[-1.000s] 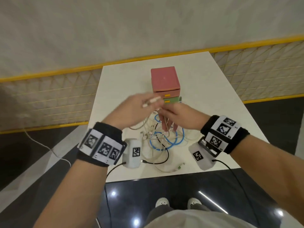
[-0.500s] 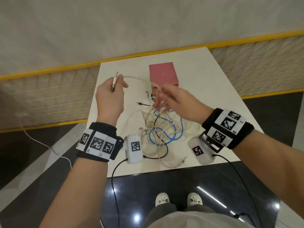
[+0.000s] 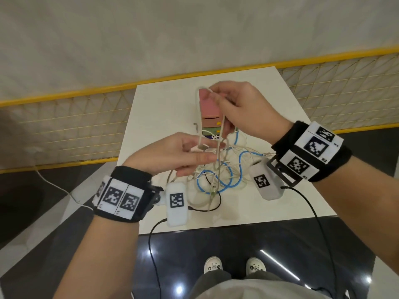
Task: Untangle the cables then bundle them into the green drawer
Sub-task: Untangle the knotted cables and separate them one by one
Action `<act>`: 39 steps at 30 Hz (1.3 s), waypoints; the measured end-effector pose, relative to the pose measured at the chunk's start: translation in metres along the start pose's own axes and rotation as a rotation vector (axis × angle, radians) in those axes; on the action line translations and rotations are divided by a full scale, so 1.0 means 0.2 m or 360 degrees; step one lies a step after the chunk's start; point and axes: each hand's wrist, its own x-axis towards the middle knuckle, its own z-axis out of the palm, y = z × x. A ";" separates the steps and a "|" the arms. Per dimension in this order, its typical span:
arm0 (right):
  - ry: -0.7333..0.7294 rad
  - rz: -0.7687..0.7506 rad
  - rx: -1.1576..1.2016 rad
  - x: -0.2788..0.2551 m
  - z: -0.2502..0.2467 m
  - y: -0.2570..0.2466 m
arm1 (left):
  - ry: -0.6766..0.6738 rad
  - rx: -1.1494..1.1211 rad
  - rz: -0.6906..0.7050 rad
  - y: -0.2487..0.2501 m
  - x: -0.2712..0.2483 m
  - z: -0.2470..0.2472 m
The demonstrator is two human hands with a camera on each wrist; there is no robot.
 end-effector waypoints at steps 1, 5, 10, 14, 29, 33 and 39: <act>-0.0140 0.0084 -0.0035 -0.01 -0.01 0.02 | 0.0149 0.0021 -0.0023 -0.03 -0.01 -0.03; -0.1001 0.0353 -0.0040 -0.10 0.01 0.04 | 0.1094 0.0082 -0.0063 -0.17 0.01 -0.12; -0.1640 0.0403 0.0143 -0.16 0.07 0.00 | 0.1361 0.0262 -0.0140 -0.24 0.03 -0.13; -0.1198 0.0353 0.0352 -0.15 0.08 -0.01 | 0.0921 0.0227 -0.0016 -0.22 -0.02 -0.06; -0.1298 0.0538 -0.0092 -0.44 0.27 0.22 | 0.1158 -0.0451 0.0224 -0.09 0.01 0.12; -0.1599 0.0694 -0.0204 -0.52 0.28 0.32 | 0.0627 0.0264 -0.0215 -0.10 -0.06 0.10; -0.1632 0.0615 -0.1235 -0.38 0.18 0.47 | 0.0457 0.0770 -0.0551 -0.15 -0.11 0.07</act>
